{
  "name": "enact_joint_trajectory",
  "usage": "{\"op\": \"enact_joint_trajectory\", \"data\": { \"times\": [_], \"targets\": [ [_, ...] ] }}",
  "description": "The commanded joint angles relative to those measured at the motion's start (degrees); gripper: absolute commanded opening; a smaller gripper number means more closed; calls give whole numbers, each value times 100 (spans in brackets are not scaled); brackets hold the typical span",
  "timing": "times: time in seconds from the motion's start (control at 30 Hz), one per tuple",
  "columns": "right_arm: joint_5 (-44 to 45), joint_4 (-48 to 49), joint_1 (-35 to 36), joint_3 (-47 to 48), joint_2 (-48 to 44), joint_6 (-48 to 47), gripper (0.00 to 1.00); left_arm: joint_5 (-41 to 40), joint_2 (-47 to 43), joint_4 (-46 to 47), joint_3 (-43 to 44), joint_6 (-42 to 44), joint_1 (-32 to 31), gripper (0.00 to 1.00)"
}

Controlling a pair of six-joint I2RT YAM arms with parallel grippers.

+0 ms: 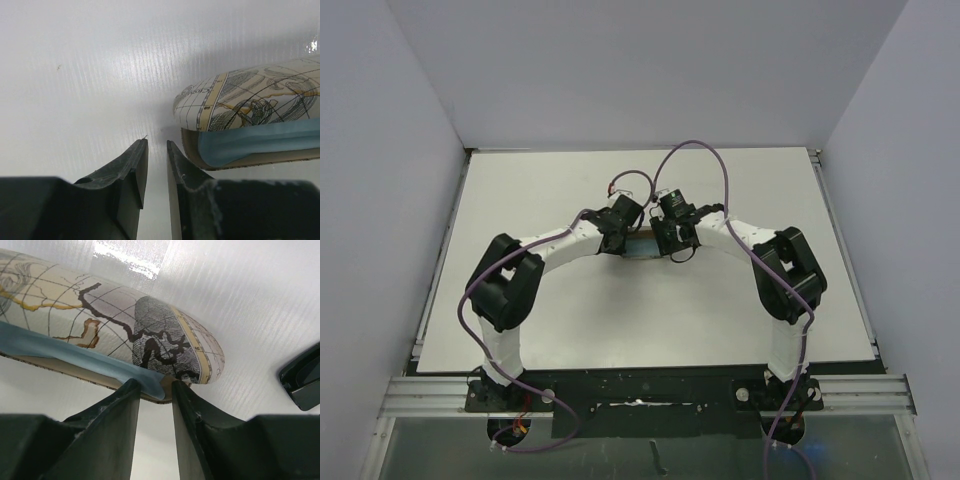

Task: Organize the sunglasses
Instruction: Place the glasses cleaning cloth in the sunglasses case.

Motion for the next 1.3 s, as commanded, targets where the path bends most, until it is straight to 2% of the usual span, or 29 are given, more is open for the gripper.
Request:
{"op": "enact_joint_trajectory", "data": {
  "times": [0.0, 0.27, 0.57, 0.9, 1.27],
  "targets": [
    [182, 14, 3, 24, -323, -100, 34, -172, -466, 128, 195, 44, 89, 22],
    [191, 60, -10, -62, -325, -124, 34, -386, -681, 308, 164, -12, 361, 22],
    [122, 159, -19, -161, -338, -105, 34, 79, -438, 862, 403, 136, 689, 22],
    [131, 168, -53, -186, -349, -117, 34, 601, 79, 1134, 958, 238, 698, 22],
    [130, 160, -72, -170, -342, -122, 34, 1000, 171, 1535, 856, 239, 514, 22]
  ]
}}
